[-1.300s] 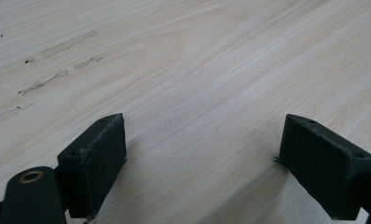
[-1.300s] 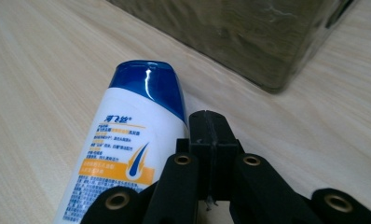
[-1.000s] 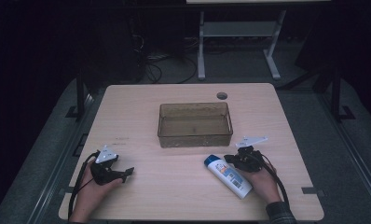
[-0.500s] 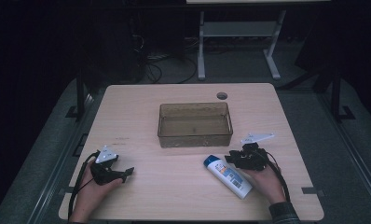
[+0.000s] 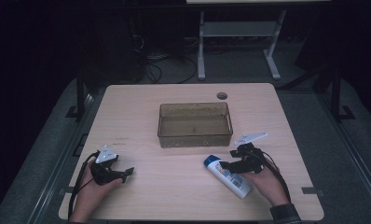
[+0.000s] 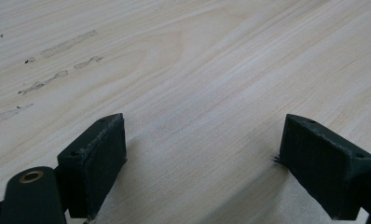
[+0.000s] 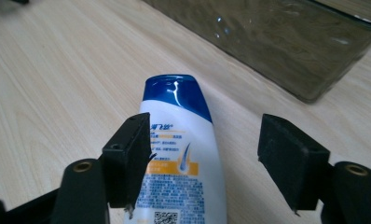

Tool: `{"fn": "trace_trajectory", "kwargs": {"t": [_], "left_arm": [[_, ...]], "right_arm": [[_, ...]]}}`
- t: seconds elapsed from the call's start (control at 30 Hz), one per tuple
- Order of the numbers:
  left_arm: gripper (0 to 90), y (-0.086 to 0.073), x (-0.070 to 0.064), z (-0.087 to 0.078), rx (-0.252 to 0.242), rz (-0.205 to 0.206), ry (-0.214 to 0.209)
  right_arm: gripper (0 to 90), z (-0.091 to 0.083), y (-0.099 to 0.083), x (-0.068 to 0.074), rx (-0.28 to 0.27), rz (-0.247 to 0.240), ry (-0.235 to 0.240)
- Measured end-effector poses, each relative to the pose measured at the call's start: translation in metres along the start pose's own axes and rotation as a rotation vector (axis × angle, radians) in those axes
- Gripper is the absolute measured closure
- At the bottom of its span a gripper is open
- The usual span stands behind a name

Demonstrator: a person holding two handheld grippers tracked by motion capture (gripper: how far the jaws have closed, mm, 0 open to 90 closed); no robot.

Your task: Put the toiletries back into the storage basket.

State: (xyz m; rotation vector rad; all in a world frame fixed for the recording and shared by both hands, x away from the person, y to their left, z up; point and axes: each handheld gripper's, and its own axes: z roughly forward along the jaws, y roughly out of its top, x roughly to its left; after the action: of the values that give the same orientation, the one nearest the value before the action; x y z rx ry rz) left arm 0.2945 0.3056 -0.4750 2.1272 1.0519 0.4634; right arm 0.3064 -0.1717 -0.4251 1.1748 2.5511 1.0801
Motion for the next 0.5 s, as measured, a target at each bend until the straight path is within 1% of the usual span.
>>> {"fn": "trace_trajectory", "kwargs": {"t": [0.07, 0.17, 0.27, 0.4, 0.5], "left_arm": [[13.3, 0.0, 0.0, 0.0, 0.0, 0.0, 0.0], [13.3, 0.0, 0.0, 0.0, 0.001, 0.0, 0.0], [13.3, 0.0, 0.0, 0.0, 0.0, 0.0, 0.0], [13.3, 0.0, 0.0, 0.0, 0.0, 0.0, 0.0], [13.3, 0.0, 0.0, 0.0, 0.0, 0.0, 0.0]], "right_arm": [[31.7, 0.001, 0.003, 0.004, 0.028, -0.016, -0.009], [30.3, 0.004, 0.008, 0.009, 0.052, -0.025, -0.012], [28.8, 0.007, 0.011, 0.012, 0.082, -0.045, -0.042], [27.0, 0.012, 0.015, 0.015, 0.115, -0.045, -0.046], [25.7, 0.016, 0.018, 0.015, 0.146, -0.042, -0.037]]}}
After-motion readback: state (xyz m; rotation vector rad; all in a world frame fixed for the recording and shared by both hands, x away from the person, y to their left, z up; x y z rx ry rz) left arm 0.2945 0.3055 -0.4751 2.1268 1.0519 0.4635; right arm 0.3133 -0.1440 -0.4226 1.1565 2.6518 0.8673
